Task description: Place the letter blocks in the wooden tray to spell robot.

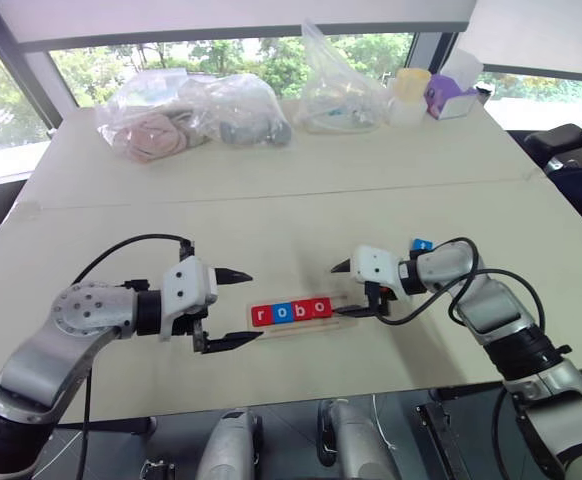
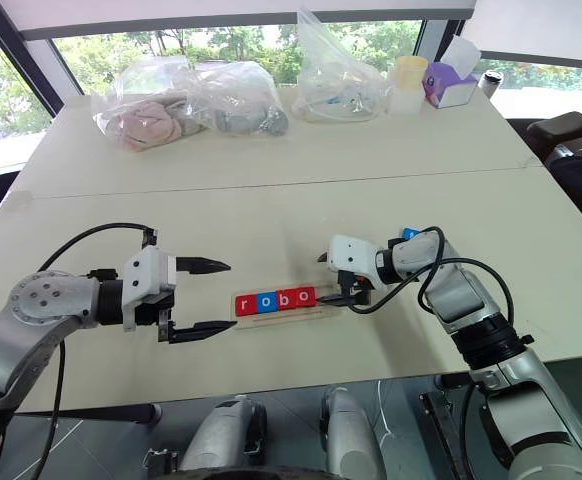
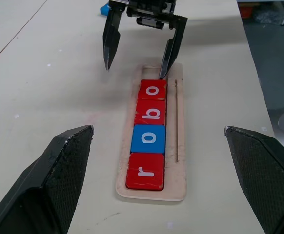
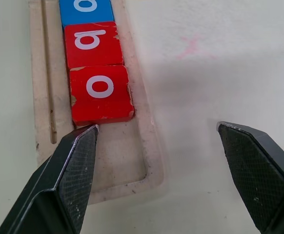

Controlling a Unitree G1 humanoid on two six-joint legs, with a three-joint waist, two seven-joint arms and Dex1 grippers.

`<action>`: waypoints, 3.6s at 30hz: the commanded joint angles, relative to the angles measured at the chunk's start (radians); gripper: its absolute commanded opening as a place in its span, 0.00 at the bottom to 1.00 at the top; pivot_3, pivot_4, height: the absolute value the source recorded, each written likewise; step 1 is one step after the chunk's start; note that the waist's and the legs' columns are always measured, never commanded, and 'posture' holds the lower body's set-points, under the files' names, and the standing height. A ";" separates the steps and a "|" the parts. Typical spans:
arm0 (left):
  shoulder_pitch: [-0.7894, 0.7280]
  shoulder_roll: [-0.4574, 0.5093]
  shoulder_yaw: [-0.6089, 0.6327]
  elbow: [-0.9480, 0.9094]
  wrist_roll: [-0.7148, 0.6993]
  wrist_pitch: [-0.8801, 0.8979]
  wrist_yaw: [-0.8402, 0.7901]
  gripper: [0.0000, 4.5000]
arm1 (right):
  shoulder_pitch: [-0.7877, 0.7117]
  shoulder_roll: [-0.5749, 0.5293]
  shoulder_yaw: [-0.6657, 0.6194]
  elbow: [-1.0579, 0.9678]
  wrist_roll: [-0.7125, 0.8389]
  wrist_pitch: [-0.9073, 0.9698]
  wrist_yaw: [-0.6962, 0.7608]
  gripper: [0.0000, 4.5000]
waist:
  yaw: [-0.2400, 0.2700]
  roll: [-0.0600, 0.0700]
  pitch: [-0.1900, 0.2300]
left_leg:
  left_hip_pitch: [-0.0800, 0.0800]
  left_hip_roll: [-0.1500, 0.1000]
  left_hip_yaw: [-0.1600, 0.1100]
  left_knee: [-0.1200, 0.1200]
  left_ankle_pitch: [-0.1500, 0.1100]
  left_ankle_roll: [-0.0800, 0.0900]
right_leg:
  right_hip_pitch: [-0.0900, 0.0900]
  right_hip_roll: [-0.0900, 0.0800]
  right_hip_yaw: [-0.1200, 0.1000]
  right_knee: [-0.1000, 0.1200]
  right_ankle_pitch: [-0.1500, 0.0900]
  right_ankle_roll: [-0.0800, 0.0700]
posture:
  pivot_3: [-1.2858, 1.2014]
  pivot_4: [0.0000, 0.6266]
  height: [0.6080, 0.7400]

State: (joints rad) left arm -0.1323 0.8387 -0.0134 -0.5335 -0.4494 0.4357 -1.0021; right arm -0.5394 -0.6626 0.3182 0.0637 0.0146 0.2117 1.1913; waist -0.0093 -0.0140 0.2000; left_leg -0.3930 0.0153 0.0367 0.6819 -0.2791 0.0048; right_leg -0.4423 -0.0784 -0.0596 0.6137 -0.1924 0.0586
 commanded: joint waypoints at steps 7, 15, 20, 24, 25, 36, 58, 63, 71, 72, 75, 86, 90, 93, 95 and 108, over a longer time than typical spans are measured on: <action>-0.013 -0.003 0.007 -0.025 -0.013 -0.005 0.001 1.00 | -0.046 -0.040 -0.050 -0.039 0.006 0.013 0.006 0.88 | 0.000 0.000 0.000 | 0.000 0.000 0.000 0.000 0.000 0.000 | 0.000 0.000 0.000 0.000 0.000 0.000 | 0.52 0.24 1.00; -0.027 -0.029 -0.017 -0.005 0.001 -0.022 0.002 1.00 | -0.025 -0.055 -0.271 -0.095 0.085 0.253 -0.181 0.88 | 0.005 0.000 0.000 | 0.000 0.000 0.000 0.000 0.000 0.000 | 0.000 0.000 0.000 -0.001 0.000 0.000 | 0.52 0.24 1.00; -0.032 -0.046 -0.036 0.008 0.018 -0.040 -0.002 1.00 | 0.031 0.034 -0.396 -0.091 -0.002 0.472 -0.541 0.88 | 0.005 0.000 0.000 | -0.001 0.000 0.000 0.000 0.000 0.000 | 0.000 0.000 0.000 0.000 0.001 -0.001 | 0.52 0.24 1.00; -0.047 -0.054 -0.045 0.029 0.022 -0.055 -0.012 1.00 | 0.071 0.161 -0.496 -0.179 -0.023 0.720 -0.767 0.88 | 0.004 0.000 0.000 | -0.002 0.000 0.000 -0.001 0.000 0.000 | -0.002 0.000 0.000 0.000 0.001 -0.002 | 0.52 0.24 1.00; -0.051 -0.058 -0.049 0.032 0.024 -0.057 -0.013 1.00 | 0.073 0.180 -0.510 -0.184 -0.029 0.749 -0.805 0.88 | 0.001 0.000 0.000 | -0.002 0.000 0.000 -0.001 0.000 0.000 | -0.002 0.000 0.000 0.000 0.001 -0.002 | 0.52 0.24 1.00; -0.095 -0.075 -0.072 0.065 0.035 -0.064 -0.028 1.00 | 0.003 0.426 -0.638 -0.153 -0.004 0.922 -1.089 0.88 | -0.004 0.000 0.000 | -0.002 0.000 0.000 -0.001 0.000 0.000 | -0.002 0.000 0.000 0.000 0.000 0.000 | 0.52 0.24 1.00; -0.080 -0.077 -0.066 0.065 0.041 -0.076 -0.015 1.00 | 0.139 0.441 -0.491 -0.516 0.129 1.224 -1.036 0.26 | -0.005 0.001 -0.001 | -0.002 0.001 -0.002 -0.005 0.000 0.000 | -0.003 0.001 0.000 -0.001 -0.001 0.001 | 0.52 0.24 1.00; -0.080 -0.079 -0.072 0.075 0.045 -0.085 -0.021 1.00 | 0.278 0.378 -0.481 -0.800 0.241 1.403 -0.959 0.26 | -0.002 0.000 -0.001 | -0.002 0.000 -0.002 -0.007 0.000 0.000 | -0.003 0.000 0.000 -0.003 -0.002 0.002 | 0.52 0.24 1.00; -0.096 -0.083 -0.080 0.097 0.048 -0.097 -0.038 1.00 | 0.380 0.399 -0.486 -0.917 0.271 1.403 -1.024 0.26 | -0.004 0.001 -0.001 | -0.002 0.000 -0.002 -0.008 -0.001 0.000 | -0.004 -0.001 -0.001 -0.004 -0.002 0.002 | 0.52 0.24 1.00; -0.097 -0.084 -0.081 0.098 0.048 -0.098 -0.039 1.00 | 0.380 0.403 -0.484 -0.917 0.267 1.403 -1.037 0.26 | -0.004 0.001 -0.001 | -0.003 0.000 -0.002 -0.008 -0.001 0.000 | -0.004 -0.001 -0.001 -0.005 -0.002 0.002 | 0.52 0.24 1.00; -0.099 -0.086 -0.082 0.101 0.050 -0.101 -0.042 1.00 | 0.374 0.426 -0.484 -0.908 0.251 1.403 -1.082 0.26 | -0.004 0.000 -0.001 | -0.004 0.000 -0.002 -0.010 -0.001 0.000 | -0.004 -0.001 -0.001 -0.007 -0.002 0.002 | 0.52 0.24 1.00; -0.097 -0.090 -0.083 0.097 0.055 -0.103 -0.037 1.00 | 0.379 0.443 -0.484 -0.893 0.243 1.403 -1.160 0.26 | -0.003 0.000 -0.001 | -0.006 -0.001 -0.001 -0.014 0.000 0.000 | -0.004 -0.001 -0.001 -0.016 -0.001 0.002 | 0.52 0.24 1.00; -0.092 -0.090 -0.081 0.090 0.054 -0.098 -0.034 1.00 | 0.378 0.406 -0.474 -0.899 0.274 1.403 -1.130 0.69 | 0.000 0.000 -0.001 | -0.006 -0.001 -0.001 -0.014 0.000 0.000 | -0.004 -0.001 -0.001 -0.016 -0.001 0.002 | 0.52 0.24 1.00; -0.089 -0.089 -0.080 0.086 0.054 -0.096 -0.033 1.00 | 0.363 0.324 -0.460 -0.909 0.315 1.403 -1.076 0.98 | 0.000 0.000 -0.001 | -0.007 -0.001 -0.001 -0.014 0.000 0.000 | -0.003 -0.001 -0.001 -0.016 -0.001 0.002 | 0.52 0.24 1.00; -0.089 -0.089 -0.079 0.084 0.051 -0.093 -0.032 1.00 | 0.324 0.218 -0.452 -0.916 0.369 1.403 -0.983 0.98 | -0.001 0.000 -0.001 | -0.007 -0.001 -0.001 -0.014 0.000 0.000 | -0.004 -0.001 -0.001 -0.017 -0.001 0.002 | 0.52 0.24 1.00; -0.088 -0.096 -0.079 0.064 0.046 -0.070 -0.012 1.00 | 0.423 -0.351 -0.366 -0.499 0.366 0.419 -0.181 0.98 | 0.002 -0.001 0.000 | -0.010 -0.002 -0.005 -0.014 0.000 0.001 | -0.005 0.001 -0.003 -0.017 0.000 0.007 | 0.52 0.24 1.00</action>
State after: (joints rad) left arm -0.2177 0.7422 -0.1034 -0.4349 -0.3924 0.3659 -1.0204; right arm -0.1141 -1.0018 -0.0452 -0.4862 0.4074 0.7445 0.9542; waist -0.0071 -0.0153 0.1996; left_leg -0.4032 0.0129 0.0326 0.6680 -0.2796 0.0059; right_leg -0.4468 -0.0780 -0.0630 0.5967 -0.1918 0.0660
